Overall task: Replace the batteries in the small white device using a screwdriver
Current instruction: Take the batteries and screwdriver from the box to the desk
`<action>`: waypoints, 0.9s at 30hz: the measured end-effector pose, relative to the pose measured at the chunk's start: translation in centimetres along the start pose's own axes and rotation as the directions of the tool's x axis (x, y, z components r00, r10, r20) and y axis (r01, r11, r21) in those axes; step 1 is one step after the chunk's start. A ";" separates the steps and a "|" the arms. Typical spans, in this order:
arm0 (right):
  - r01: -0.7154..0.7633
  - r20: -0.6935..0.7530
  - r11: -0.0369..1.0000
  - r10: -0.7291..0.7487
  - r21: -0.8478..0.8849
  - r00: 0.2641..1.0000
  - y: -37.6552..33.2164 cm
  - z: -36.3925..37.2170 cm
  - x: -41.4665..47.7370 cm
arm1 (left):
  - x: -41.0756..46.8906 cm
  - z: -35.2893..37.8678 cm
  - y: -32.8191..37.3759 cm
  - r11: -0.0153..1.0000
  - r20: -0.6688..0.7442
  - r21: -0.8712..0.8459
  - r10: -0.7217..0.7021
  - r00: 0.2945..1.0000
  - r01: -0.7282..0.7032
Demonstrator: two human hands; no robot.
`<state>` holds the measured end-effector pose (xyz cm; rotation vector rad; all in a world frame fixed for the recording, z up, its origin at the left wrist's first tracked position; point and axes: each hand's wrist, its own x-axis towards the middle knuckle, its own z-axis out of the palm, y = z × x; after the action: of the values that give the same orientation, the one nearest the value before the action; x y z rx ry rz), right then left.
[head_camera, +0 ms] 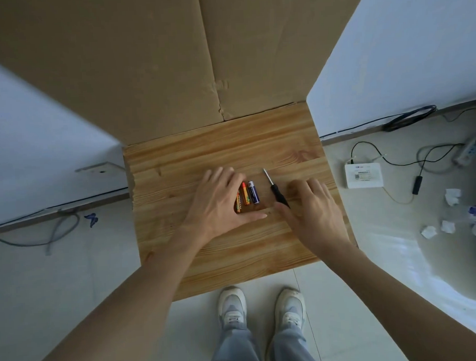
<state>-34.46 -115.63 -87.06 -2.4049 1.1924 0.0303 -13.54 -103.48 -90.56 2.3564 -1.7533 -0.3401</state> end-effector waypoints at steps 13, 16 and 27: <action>0.099 -0.050 0.994 -0.097 0.040 0.994 1.1 1.5 0.5 | 1.5 1.3 0.3 0.993 -0.125 -0.111 0.025 0.992 -0.039; 0.127 -0.085 0.991 -0.123 0.038 0.989 0.9 1.9 1.0 | 1.5 1.4 0.3 0.991 -0.120 -0.117 0.045 0.992 -0.059; 0.173 -0.152 0.985 -0.167 0.028 0.974 0.0 2.6 1.2 | 1.9 1.9 0.5 0.974 -0.180 -0.189 0.092 0.979 -0.126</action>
<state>-33.19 -115.47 -89.69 -2.5001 1.0346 -0.2296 -14.00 -105.44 -92.35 2.0748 -1.6769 -0.2747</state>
